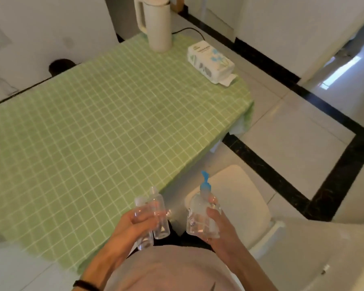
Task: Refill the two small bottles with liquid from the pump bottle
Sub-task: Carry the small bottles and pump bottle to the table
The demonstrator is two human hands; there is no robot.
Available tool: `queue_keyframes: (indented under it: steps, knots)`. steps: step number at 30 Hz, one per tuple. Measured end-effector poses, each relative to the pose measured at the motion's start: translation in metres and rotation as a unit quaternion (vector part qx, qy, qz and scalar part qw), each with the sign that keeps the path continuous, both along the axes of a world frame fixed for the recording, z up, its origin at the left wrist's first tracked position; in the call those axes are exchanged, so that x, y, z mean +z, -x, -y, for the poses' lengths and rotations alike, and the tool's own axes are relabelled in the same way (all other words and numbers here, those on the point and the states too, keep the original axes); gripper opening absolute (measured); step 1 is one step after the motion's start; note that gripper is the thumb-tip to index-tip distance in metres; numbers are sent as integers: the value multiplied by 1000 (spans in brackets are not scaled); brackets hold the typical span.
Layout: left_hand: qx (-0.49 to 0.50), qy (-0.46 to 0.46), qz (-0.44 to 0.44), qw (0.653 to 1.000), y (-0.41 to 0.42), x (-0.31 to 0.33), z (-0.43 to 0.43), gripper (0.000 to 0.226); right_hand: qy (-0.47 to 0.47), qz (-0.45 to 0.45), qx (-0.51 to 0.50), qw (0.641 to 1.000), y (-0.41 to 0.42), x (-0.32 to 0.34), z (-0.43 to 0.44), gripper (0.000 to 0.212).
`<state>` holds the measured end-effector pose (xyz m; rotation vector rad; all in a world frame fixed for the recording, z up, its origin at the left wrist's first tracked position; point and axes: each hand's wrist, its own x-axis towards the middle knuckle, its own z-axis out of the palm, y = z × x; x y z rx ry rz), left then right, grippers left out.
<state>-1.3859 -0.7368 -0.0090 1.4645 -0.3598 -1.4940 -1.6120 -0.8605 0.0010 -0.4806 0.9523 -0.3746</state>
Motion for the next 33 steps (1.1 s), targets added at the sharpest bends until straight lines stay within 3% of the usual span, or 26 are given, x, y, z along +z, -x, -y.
queue_keyframes:
  steps: [9, 14, 18, 22, 25, 33]
  knots:
    - [95, 19, 5, 995, -60, -5, -11, 36, 5, -85, 103, 991, -95, 2, 19, 48]
    - [133, 26, -5, 991, -73, -11, -6, 39, -11, -83, 142, 986, -111, 4, 39, 41]
    - [137, 35, -4, 990, -82, -17, 4, 39, 8, -75, 158, 985, -120, -8, 61, 54]
    - [141, 49, 39, 988, -93, -29, 28, 28, 34, -61, 164, 984, -132, -22, 90, 48]
    - [143, 48, 65, 986, -98, -43, 42, 23, 67, -61, 195, 977, -147, -30, 115, 56]
    - [150, 62, 69, 984, -121, -67, 151, 44, 136, -47, 265, 954, -181, -39, 221, 74]
